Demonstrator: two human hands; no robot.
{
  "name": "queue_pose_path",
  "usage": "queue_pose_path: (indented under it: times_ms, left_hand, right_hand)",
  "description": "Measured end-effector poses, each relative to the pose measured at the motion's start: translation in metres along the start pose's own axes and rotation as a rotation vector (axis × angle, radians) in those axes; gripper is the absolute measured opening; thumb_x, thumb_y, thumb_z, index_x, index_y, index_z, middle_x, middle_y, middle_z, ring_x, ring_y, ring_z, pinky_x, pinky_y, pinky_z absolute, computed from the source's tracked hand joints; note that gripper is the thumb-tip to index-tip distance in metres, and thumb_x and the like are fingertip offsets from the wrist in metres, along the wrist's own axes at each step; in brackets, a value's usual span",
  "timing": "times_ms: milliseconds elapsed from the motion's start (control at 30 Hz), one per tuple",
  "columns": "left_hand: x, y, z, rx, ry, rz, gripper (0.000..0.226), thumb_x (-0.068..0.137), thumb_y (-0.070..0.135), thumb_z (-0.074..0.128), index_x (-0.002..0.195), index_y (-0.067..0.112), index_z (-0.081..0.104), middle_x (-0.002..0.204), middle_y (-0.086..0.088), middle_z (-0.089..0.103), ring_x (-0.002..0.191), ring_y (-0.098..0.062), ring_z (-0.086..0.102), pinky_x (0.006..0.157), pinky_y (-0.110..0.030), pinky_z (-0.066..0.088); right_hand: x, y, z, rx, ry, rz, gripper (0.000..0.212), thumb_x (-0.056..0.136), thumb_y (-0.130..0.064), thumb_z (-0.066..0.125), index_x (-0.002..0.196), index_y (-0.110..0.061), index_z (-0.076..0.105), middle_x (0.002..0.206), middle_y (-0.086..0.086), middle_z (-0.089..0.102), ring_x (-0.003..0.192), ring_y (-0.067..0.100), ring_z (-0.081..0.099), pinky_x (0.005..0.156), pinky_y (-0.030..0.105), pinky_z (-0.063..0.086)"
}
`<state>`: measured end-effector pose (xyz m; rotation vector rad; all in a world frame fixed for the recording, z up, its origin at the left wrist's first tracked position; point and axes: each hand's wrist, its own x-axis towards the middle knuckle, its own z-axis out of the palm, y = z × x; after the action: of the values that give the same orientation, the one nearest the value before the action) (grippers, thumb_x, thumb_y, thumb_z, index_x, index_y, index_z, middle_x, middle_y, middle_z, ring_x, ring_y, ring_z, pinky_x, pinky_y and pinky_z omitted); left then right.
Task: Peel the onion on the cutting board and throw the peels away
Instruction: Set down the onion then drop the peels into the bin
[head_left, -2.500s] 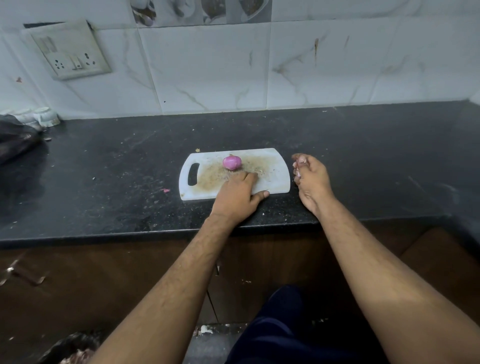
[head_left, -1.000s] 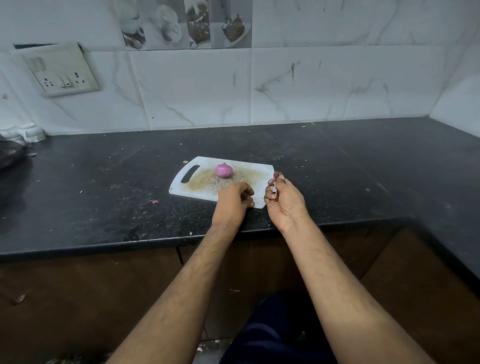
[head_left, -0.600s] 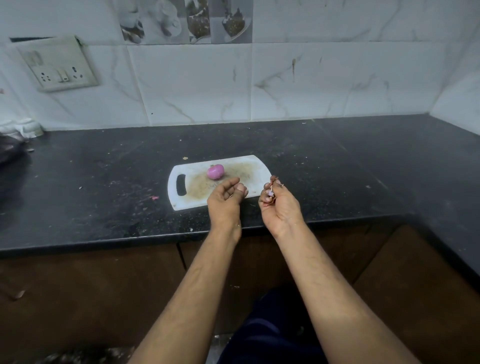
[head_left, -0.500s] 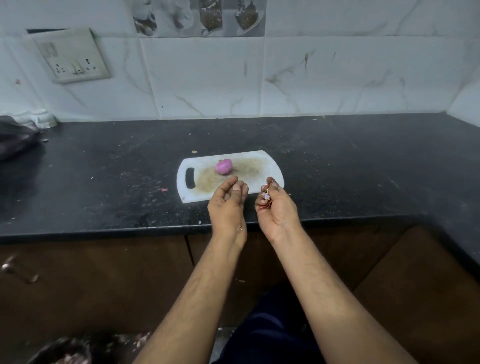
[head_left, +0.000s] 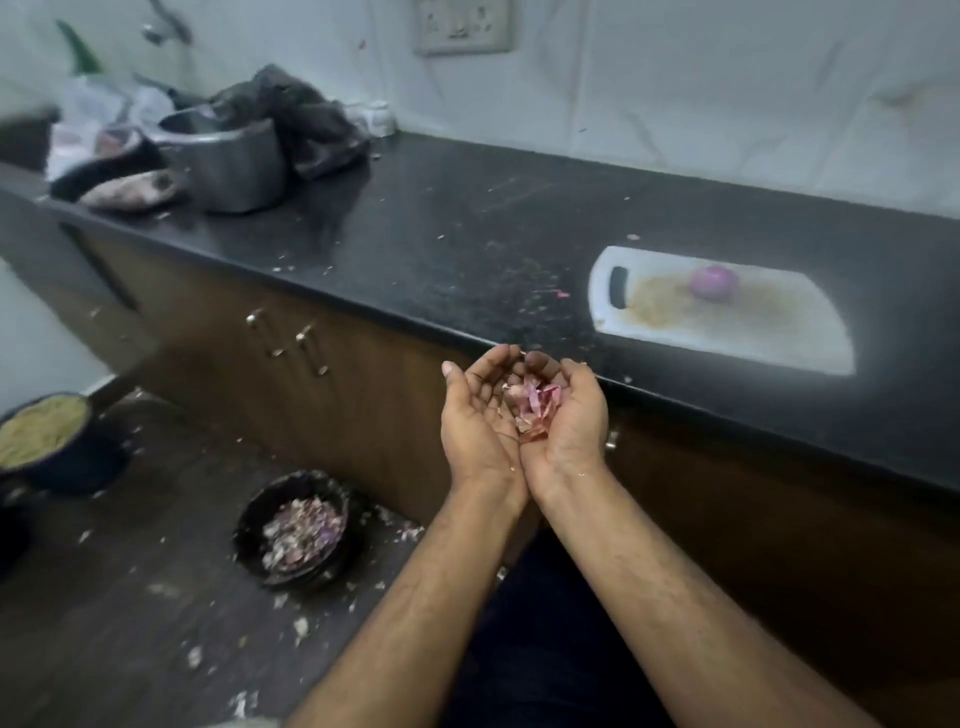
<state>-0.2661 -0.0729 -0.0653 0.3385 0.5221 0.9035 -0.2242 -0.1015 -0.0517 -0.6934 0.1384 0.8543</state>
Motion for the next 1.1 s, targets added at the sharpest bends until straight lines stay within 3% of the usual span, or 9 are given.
queue_pose_path:
  times_ms: [100,333,500,600,700,733,800,867,1100]
  left_hand:
    - [0.019,0.034,-0.028,-0.031,0.112,0.066,0.062,0.107,0.050,0.035,0.115,-0.001,0.069,0.114,-0.018,0.073,0.105,-0.029,0.071,0.097,-0.039,0.057]
    - [0.085,0.100,-0.114,-0.092,0.383,0.203,0.070,0.107,0.051,0.031,0.121,-0.008,0.065,0.122,-0.024,0.071,0.121,-0.036,0.066,0.110,-0.043,0.050]
    - [0.138,0.134,-0.190,-0.203,0.607,0.230,0.073,0.107,0.056,0.023,0.127,-0.003,0.061,0.128,-0.023,0.067,0.127,-0.034,0.061,0.114,-0.044,0.045]
    - [0.164,0.151,-0.229,-0.285,0.725,0.268,0.082,0.105,0.062,0.019,0.142,-0.004,0.050,0.144,-0.024,0.055,0.138,-0.035,0.051,0.119,-0.045,0.037]
    - [0.188,0.165,-0.263,-0.367,0.833,0.306,0.091,0.100,0.071,0.017,0.150,-0.002,0.040,0.157,-0.022,0.041,0.148,-0.033,0.037,0.125,-0.047,0.025]
    - [0.195,0.168,-0.273,-0.379,0.869,0.313,0.093,0.099,0.073,0.016,0.152,0.000,0.038,0.160,-0.020,0.036,0.151,-0.032,0.032,0.126,-0.048,0.022]
    - [0.204,0.171,-0.288,-0.376,0.934,0.311,0.094,0.097,0.075,0.013,0.154,0.004,0.036,0.164,-0.017,0.032,0.153,-0.031,0.028,0.127,-0.049,0.020]
    - [0.210,0.170,-0.300,-0.372,0.978,0.321,0.095,0.096,0.076,0.012,0.154,0.006,0.037,0.164,-0.015,0.032,0.153,-0.030,0.029,0.127,-0.050,0.020]
    - [0.196,0.166,-0.314,-0.278,0.994,0.353,0.095,0.097,0.075,0.006,0.146,0.006,0.051,0.160,-0.013,0.040,0.152,-0.026,0.032,0.128,-0.043,0.014]
  right_hand:
    - [0.014,0.042,0.021,-0.088,0.045,0.115,0.020,0.097,-0.019,0.052,0.089,-0.009,0.067,0.085,0.013,0.072,0.073,0.024,0.073,0.077,0.036,0.061]
    - [0.064,0.159,0.063,-0.255,0.127,0.434,0.020,0.098,-0.012,0.053,0.086,-0.008,0.069,0.087,0.012,0.074,0.085,0.026,0.073,0.095,0.038,0.059]
    - [0.106,0.239,0.081,-0.368,0.217,0.663,0.034,0.100,-0.009,0.047,0.069,-0.008,0.061,0.062,0.008,0.068,0.054,0.019,0.068,0.058,0.026,0.059]
    - [0.128,0.283,0.087,-0.411,0.255,0.749,0.032,0.100,-0.009,0.045,0.070,-0.008,0.057,0.061,0.008,0.064,0.053,0.020,0.065,0.063,0.029,0.055]
    - [0.144,0.316,0.096,-0.476,0.286,0.787,0.035,0.103,-0.013,0.042,0.070,-0.008,0.053,0.049,0.005,0.060,0.045,0.017,0.061,0.054,0.026,0.052]
    - [0.148,0.325,0.100,-0.510,0.288,0.783,0.033,0.106,-0.016,0.040,0.077,-0.009,0.056,0.061,0.006,0.064,0.056,0.017,0.065,0.056,0.023,0.052]
    - [0.149,0.335,0.106,-0.591,0.277,0.759,0.033,0.110,-0.024,0.035,0.120,-0.007,0.063,0.112,0.008,0.065,0.106,0.021,0.064,0.084,0.028,0.048]
    - [0.152,0.344,0.108,-0.629,0.267,0.791,0.048,0.111,-0.029,0.031,0.148,-0.002,0.045,0.151,0.014,0.049,0.141,0.028,0.045,0.103,0.037,0.039]
    - [0.158,0.378,0.076,-0.715,0.201,0.741,0.056,0.110,-0.037,0.030,0.154,-0.004,0.038,0.162,0.011,0.038,0.151,0.022,0.032,0.121,0.033,0.022]
